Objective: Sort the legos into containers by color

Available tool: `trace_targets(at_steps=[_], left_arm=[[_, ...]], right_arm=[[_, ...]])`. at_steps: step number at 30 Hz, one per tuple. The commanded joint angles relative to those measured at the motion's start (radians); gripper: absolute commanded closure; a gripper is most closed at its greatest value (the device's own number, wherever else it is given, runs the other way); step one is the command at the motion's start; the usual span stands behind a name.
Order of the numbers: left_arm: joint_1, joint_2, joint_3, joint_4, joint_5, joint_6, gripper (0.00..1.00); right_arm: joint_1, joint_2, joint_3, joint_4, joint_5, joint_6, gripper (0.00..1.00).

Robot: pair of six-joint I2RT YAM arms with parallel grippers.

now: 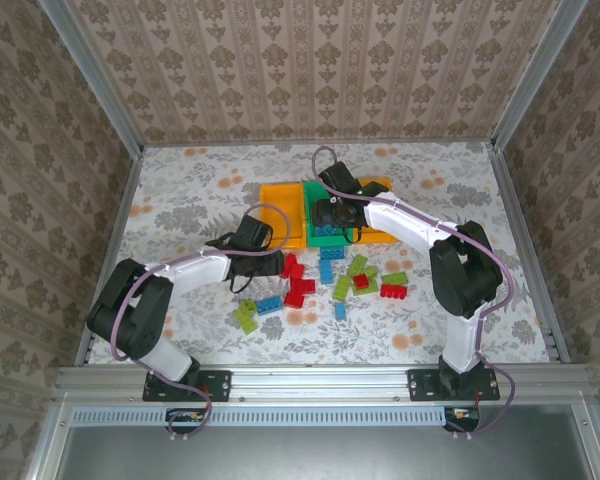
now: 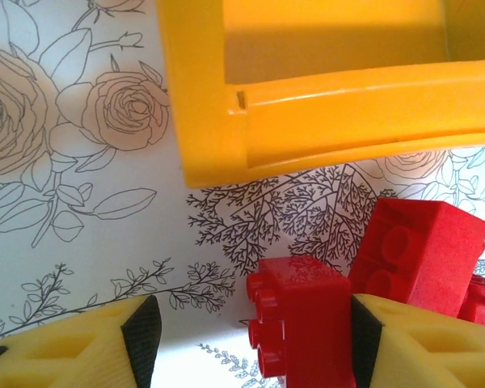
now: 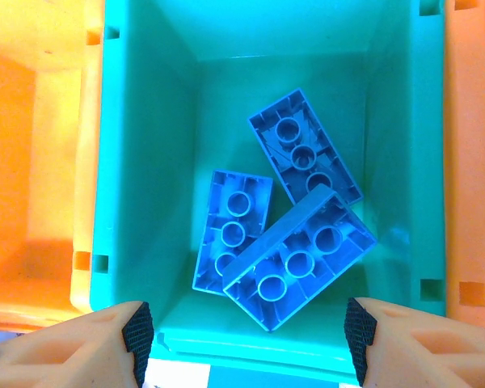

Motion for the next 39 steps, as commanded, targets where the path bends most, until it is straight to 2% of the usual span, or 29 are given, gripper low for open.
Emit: trace_targets(at_steps=[1, 11, 16, 21, 26, 31, 39], left_arm=[[0.004, 0.022, 0.016, -0.020, -0.002, 0.001, 0.42], [0.004, 0.015, 0.014, -0.024, 0.000, 0.006, 0.69], [0.002, -0.030, 0.002, -0.031, 0.003, 0.005, 0.77], [0.000, -0.126, 0.027, -0.072, -0.014, 0.017, 0.79], [-0.001, -0.167, 0.120, -0.113, -0.042, 0.075, 0.79], [0.018, -0.059, 0.258, -0.125, -0.028, 0.140, 0.78], [0.064, 0.142, 0.427, -0.110, 0.000, 0.174, 0.76]], right_arm=[[0.006, -0.032, -0.017, 0.004, 0.008, -0.009, 0.32], [0.006, -0.033, -0.017, 0.002, 0.011, -0.011, 0.32], [0.008, -0.043, -0.027, 0.001, 0.017, -0.011, 0.32], [0.014, -0.080, -0.059, 0.002, 0.022, -0.007, 0.32], [0.040, -0.181, -0.148, 0.018, 0.049, -0.005, 0.31], [0.066, -0.258, -0.239, 0.012, 0.060, 0.004, 0.31], [0.084, -0.399, -0.442, -0.010, 0.128, 0.037, 0.31]])
